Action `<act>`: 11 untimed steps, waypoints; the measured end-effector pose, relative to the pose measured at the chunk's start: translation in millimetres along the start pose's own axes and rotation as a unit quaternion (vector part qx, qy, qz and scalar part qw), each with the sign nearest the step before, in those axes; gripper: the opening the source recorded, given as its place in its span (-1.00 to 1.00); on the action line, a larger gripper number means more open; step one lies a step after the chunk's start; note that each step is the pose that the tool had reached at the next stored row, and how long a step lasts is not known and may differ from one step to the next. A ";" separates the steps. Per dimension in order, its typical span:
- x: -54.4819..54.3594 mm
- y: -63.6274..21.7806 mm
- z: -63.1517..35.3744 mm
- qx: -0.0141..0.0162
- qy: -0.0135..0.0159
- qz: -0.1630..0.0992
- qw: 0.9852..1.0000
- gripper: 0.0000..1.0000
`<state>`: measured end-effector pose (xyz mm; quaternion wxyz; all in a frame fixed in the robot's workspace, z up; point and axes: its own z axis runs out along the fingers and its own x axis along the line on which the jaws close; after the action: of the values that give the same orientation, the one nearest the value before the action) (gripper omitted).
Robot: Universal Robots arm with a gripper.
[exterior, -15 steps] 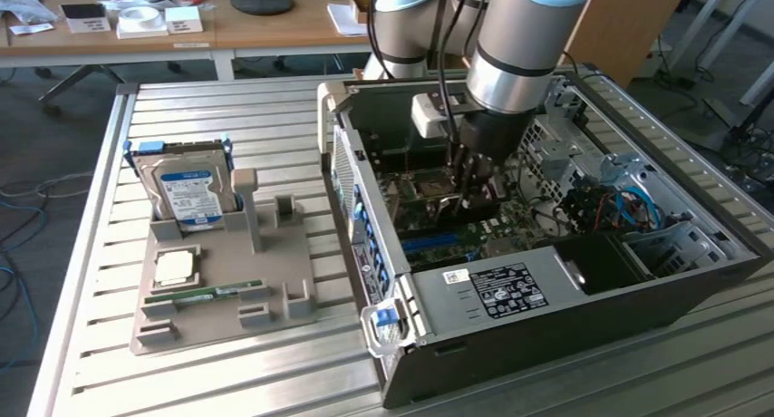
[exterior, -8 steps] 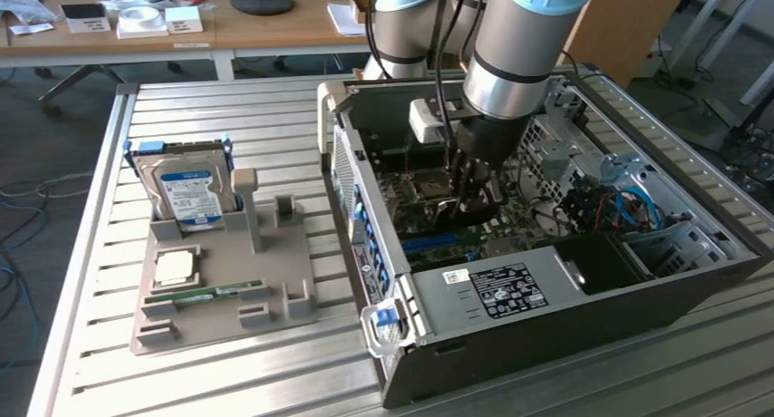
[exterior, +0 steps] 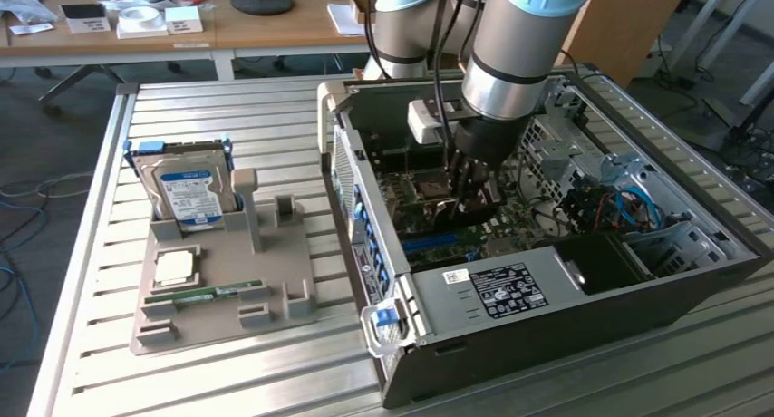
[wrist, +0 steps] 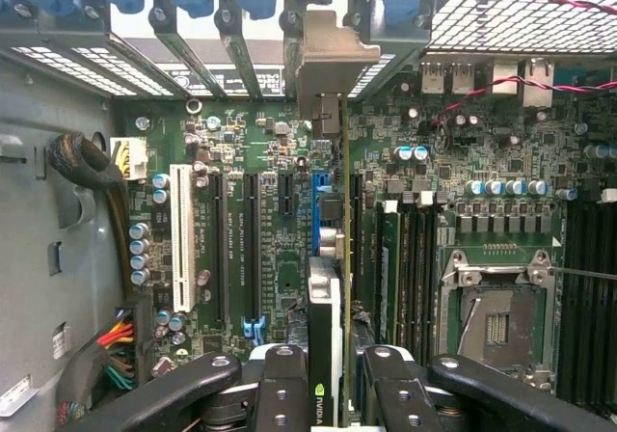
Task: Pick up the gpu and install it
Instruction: 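Insert the gpu into the slot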
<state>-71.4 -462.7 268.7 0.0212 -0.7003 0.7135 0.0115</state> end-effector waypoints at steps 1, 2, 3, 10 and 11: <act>-0.1 0.0 0.1 0.000 0.000 0.000 1.000 -0.46; -0.1 0.1 0.1 0.000 0.000 0.000 1.000 -0.46; -0.1 0.5 0.1 0.000 0.000 0.000 1.000 -0.46; 0.0 4.5 0.4 0.000 0.000 0.000 1.000 -0.46; 0.1 4.6 0.4 0.000 0.000 0.000 1.000 -0.46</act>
<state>-76.0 -462.7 268.2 0.0212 -0.7003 0.7134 0.0115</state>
